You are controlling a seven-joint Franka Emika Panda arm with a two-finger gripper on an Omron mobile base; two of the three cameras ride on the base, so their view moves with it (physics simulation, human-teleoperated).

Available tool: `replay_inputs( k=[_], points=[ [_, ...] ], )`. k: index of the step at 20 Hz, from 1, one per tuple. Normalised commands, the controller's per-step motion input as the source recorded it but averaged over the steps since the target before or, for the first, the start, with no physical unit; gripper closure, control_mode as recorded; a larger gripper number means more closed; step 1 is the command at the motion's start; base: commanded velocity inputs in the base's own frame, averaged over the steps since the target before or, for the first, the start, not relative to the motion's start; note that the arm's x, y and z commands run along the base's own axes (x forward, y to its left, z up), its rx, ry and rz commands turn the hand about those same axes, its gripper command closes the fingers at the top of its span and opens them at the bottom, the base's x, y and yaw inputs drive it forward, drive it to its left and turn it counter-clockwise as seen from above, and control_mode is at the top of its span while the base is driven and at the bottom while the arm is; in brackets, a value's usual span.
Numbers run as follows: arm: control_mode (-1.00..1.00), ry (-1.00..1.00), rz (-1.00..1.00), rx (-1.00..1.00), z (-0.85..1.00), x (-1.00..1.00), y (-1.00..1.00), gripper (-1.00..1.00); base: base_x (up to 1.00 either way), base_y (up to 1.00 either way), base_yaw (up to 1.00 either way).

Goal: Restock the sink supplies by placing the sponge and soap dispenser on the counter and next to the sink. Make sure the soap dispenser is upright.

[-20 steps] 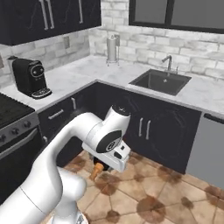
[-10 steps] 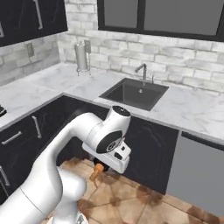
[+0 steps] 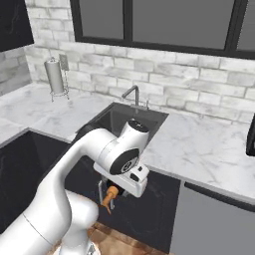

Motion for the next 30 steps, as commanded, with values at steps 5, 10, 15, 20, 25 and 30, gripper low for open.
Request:
replay_inputs(
  k=[5, 10, 15, 20, 25, 30],
  points=[
    [1.0, 0.0, 0.0, 0.0, 0.0, 0.0, 0.0, 1.0, 0.72, -0.01, -0.15],
    [1.0, 0.0, 0.0, 0.0, 0.0, 0.0, 0.0, 1.0, 0.51, -0.05, -0.09],
    [-1.0, 0.12, 0.01, 0.0, 0.0, 0.39, 0.0, 1.0, 0.29, -0.02, -0.01],
    [-1.0, 0.29, 0.21, -0.01, 0.0, 1.0, -0.11, 1.0, 0.0, 0.0, 0.0],
    [-1.0, 0.36, 0.25, -0.14, 0.0, 1.0, 0.0, 1.0, 0.0, 0.0, 0.0],
    [-1.0, 0.41, 0.22, -0.23, -0.01, 1.0, -0.04, 1.0, 0.0, 0.0, 0.0]
  ],
)
